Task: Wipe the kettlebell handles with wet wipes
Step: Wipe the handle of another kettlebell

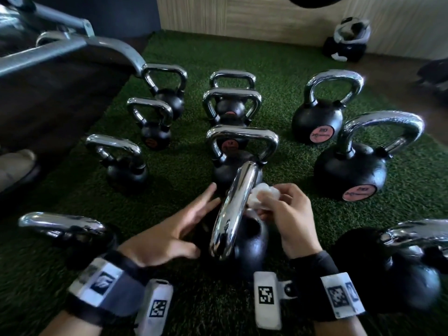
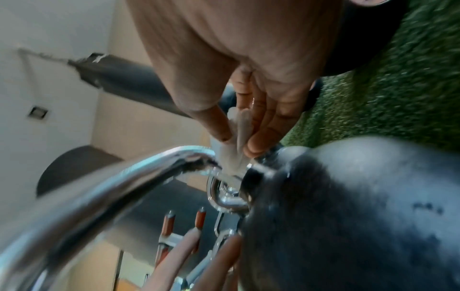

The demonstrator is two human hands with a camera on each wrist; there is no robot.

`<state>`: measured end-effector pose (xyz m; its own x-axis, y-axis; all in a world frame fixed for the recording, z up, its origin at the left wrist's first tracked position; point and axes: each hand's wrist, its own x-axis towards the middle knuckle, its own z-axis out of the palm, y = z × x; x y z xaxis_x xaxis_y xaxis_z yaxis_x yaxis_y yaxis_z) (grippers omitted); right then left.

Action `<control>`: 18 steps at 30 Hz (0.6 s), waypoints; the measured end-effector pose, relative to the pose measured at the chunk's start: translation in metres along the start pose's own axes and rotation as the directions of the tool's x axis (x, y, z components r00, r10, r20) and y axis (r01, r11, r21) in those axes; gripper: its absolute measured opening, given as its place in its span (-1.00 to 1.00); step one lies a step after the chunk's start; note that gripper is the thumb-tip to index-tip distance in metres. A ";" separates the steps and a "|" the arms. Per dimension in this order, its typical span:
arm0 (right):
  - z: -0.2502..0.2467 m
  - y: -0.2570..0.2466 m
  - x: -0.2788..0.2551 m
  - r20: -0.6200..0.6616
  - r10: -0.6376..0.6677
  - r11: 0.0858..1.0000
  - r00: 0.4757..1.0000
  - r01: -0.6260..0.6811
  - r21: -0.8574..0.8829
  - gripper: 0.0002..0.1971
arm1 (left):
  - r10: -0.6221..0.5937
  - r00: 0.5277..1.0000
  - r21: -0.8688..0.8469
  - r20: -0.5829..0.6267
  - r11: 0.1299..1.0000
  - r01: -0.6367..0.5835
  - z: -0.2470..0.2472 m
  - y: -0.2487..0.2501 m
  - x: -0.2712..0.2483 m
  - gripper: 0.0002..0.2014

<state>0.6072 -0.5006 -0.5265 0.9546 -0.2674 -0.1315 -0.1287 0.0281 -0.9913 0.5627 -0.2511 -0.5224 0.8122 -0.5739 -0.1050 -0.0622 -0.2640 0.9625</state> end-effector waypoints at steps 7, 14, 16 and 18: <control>-0.004 0.001 0.030 0.243 -0.045 0.984 0.969 0.085 -0.156 -0.80 | 0.076 0.941 0.338 -0.330 0.940 0.043 0.025 0.079 -0.002 0.22; 0.002 0.003 0.041 0.567 0.005 0.893 0.824 0.252 -0.374 -0.45 | 0.027 0.956 0.509 -0.292 0.851 0.131 0.033 0.094 0.009 0.19; 0.004 0.013 0.042 0.518 -0.042 0.849 0.854 0.304 -0.432 -0.39 | 0.003 0.964 0.476 -0.268 0.870 0.129 0.030 0.093 0.012 0.21; 0.004 0.018 0.041 0.495 -0.081 0.831 0.865 0.333 -0.446 -0.43 | -0.008 0.976 0.462 -0.219 0.880 0.111 0.025 0.092 0.015 0.24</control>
<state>0.6448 -0.5073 -0.5493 0.9692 0.2434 -0.0373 0.0910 -0.4948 -0.8642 0.5547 -0.3039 -0.4413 0.9200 -0.3879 -0.0551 -0.2326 -0.6539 0.7199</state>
